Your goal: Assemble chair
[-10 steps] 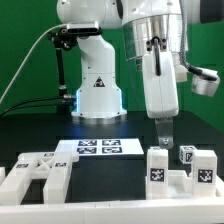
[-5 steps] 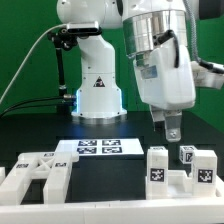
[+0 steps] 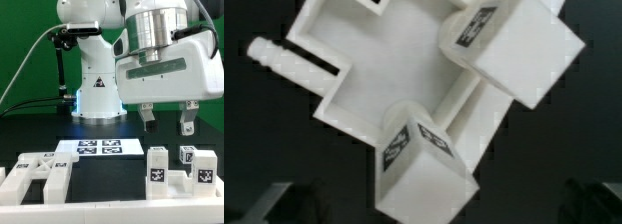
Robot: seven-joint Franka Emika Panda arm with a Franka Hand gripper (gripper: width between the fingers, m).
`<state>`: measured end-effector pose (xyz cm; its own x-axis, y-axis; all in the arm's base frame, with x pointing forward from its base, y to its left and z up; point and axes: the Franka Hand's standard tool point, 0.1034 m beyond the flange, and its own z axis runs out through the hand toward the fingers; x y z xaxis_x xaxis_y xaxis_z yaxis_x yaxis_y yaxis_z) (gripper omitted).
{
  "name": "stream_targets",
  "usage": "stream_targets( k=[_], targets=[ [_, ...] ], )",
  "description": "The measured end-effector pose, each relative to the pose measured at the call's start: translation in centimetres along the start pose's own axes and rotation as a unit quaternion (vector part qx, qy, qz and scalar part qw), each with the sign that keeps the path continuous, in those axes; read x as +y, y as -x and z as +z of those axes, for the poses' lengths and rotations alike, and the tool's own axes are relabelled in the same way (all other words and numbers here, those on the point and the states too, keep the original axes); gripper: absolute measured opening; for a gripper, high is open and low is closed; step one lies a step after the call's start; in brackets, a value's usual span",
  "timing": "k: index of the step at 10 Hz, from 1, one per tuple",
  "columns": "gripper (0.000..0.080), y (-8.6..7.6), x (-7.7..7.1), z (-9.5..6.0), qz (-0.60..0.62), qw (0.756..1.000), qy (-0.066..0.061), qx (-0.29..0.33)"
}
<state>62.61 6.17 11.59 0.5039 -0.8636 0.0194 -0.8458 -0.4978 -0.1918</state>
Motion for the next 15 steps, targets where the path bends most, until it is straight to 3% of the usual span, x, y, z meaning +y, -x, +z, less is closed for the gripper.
stream_targets(
  k=[2, 3, 4, 6, 8, 10, 12, 13, 15],
  targets=[
    [0.0649, 0.7, 0.5, 0.7, -0.13, 0.991, 0.009, 0.03],
    [0.0649, 1.0, 1.5, 1.2, -0.215, 0.976, 0.017, 0.036],
    [0.0649, 0.9, 2.0, 1.1, -0.266, 0.963, 0.017, 0.042],
    [0.0649, 0.4, 3.2, 1.0, -0.335, 0.939, 0.006, 0.075],
    [0.0649, 0.4, 3.2, 1.1, -0.389, 0.918, 0.013, 0.071],
    [0.0649, 0.3, 3.3, 1.3, -0.392, 0.917, 0.01, 0.079],
    [0.0649, 0.2, 4.3, 2.8, -0.399, 0.911, 0.009, 0.105],
    [0.0649, -0.9, 4.3, 3.1, -0.405, 0.905, 0.004, 0.13],
    [0.0649, -1.0, 4.3, 4.4, -0.411, 0.9, 0.001, 0.148]
  ],
)
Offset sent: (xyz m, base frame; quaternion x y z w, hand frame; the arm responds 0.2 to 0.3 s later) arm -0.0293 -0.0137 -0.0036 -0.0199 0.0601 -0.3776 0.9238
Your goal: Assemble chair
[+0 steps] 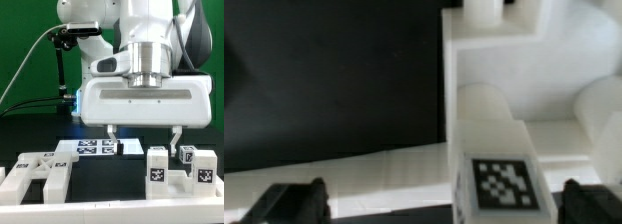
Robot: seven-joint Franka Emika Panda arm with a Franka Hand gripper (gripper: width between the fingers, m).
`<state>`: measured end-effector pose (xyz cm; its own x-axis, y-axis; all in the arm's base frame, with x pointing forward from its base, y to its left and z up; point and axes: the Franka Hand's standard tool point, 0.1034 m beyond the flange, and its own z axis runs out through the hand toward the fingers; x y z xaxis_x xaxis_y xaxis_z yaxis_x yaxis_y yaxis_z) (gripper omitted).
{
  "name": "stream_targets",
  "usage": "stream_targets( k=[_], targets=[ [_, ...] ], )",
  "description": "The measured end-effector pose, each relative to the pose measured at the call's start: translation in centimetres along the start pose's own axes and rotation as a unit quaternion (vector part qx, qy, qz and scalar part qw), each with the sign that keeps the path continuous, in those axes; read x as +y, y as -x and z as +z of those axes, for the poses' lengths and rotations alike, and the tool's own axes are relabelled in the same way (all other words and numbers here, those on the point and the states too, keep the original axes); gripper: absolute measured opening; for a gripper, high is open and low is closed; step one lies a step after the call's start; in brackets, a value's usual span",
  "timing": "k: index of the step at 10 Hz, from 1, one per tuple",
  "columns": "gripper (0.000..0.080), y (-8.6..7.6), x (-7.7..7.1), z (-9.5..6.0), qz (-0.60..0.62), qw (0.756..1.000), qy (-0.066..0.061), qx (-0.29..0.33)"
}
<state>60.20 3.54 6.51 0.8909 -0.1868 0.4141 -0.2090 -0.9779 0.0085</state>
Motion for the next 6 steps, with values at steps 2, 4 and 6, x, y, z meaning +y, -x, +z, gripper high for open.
stream_targets(
  k=[2, 4, 6],
  targets=[
    [0.0649, -0.2, 0.0, -0.1, 0.001, 1.0, 0.0, 0.001],
    [0.0649, 0.3, 0.5, 0.7, -0.01, 1.0, 0.004, 0.014],
    [0.0649, 1.5, 0.0, 2.1, -0.018, 1.0, 0.005, 0.004]
  ],
)
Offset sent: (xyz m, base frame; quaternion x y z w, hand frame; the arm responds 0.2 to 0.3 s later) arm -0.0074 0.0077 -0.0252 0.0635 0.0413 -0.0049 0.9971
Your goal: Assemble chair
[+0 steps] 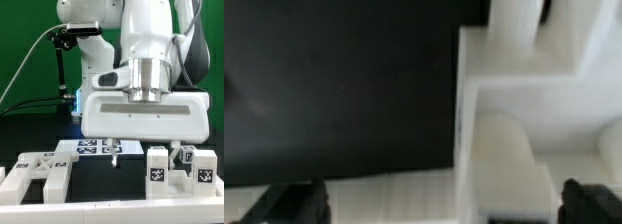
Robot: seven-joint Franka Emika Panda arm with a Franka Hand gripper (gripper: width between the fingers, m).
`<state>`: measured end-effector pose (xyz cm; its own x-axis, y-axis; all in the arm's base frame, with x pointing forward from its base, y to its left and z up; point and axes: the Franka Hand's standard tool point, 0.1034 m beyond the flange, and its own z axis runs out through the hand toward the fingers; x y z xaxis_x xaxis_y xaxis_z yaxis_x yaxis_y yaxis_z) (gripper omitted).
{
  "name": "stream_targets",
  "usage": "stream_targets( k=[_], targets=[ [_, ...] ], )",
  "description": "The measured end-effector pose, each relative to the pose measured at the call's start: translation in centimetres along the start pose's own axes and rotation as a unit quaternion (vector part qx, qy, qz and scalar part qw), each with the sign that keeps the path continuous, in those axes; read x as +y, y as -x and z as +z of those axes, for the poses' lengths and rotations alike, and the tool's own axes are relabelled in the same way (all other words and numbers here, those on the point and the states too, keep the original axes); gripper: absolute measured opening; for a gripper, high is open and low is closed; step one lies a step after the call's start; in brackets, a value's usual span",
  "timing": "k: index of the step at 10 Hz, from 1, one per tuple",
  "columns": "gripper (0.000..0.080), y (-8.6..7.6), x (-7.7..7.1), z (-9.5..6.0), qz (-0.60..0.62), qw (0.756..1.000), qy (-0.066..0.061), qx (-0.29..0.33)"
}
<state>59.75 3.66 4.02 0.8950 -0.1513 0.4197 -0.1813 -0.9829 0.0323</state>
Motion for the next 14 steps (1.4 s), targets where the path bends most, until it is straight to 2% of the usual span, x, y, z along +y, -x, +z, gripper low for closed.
stream_targets(
  k=[2, 5, 6, 7, 8, 10, 11, 12, 14],
  targets=[
    [0.0649, 0.9, -0.5, 1.7, -0.005, 1.0, 0.004, -0.005],
    [0.0649, 0.6, -1.4, 2.6, -0.013, 1.0, 0.003, -0.002],
    [0.0621, 0.6, -1.4, 2.6, -0.012, 1.0, 0.003, -0.002],
    [0.0457, 0.6, -1.4, 2.6, -0.013, 1.0, 0.003, -0.002],
    [0.0457, 0.6, -1.4, 2.6, -0.013, 1.0, 0.003, -0.002],
    [0.0184, 0.5, -1.1, 2.6, -0.011, 1.0, 0.005, -0.001],
    [0.0184, 0.4, -0.6, 2.7, -0.01, 1.0, 0.008, -0.001],
    [0.004, 0.4, -0.5, 2.7, -0.009, 1.0, 0.009, -0.001],
    [0.0038, 0.4, -0.5, 2.6, -0.01, 1.0, 0.009, -0.001]
  ],
)
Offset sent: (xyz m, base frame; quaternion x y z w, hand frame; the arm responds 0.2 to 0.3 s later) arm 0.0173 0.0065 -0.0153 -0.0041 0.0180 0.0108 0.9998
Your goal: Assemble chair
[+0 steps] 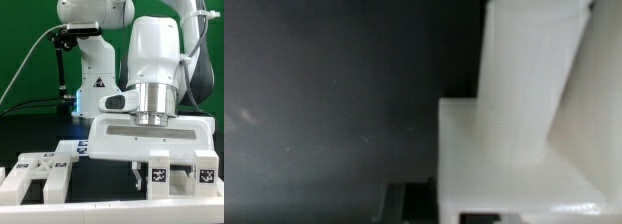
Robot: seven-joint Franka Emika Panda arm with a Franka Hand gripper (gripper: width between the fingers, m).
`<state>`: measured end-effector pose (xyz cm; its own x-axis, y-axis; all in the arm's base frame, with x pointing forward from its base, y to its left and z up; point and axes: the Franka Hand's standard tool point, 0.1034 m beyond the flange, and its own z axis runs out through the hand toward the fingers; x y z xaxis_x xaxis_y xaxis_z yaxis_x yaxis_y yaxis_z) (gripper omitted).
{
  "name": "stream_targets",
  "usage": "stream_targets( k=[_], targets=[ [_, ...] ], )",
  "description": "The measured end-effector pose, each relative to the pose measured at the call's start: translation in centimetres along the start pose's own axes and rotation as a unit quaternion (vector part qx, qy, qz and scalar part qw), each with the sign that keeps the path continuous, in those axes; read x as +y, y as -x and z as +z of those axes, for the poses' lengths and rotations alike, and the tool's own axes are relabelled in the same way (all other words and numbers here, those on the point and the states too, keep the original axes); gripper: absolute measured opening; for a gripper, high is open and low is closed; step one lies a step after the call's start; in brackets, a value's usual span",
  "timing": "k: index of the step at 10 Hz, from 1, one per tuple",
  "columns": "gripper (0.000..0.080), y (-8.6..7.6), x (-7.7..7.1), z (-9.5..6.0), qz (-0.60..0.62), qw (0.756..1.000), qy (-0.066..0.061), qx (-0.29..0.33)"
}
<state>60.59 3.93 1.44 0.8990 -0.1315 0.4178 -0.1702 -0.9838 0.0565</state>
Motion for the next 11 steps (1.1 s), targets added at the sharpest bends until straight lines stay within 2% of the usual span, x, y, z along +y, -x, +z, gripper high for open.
stream_targets(
  k=[7, 8, 9, 10, 11],
  targets=[
    [0.0038, -0.1, 0.3, -0.1, -0.007, 1.0, 0.0, 0.001],
    [0.0038, -0.7, 2.8, -0.6, -0.054, 0.999, 0.005, 0.0],
    [0.0038, -0.8, 5.1, -1.1, -0.069, 0.997, 0.005, -0.015],
    [0.0037, -0.6, 7.0, -2.0, -0.083, 0.995, -0.005, -0.052],
    [0.0037, -0.1, 7.4, -3.4, -0.067, 0.991, -0.027, -0.113]
  ],
)
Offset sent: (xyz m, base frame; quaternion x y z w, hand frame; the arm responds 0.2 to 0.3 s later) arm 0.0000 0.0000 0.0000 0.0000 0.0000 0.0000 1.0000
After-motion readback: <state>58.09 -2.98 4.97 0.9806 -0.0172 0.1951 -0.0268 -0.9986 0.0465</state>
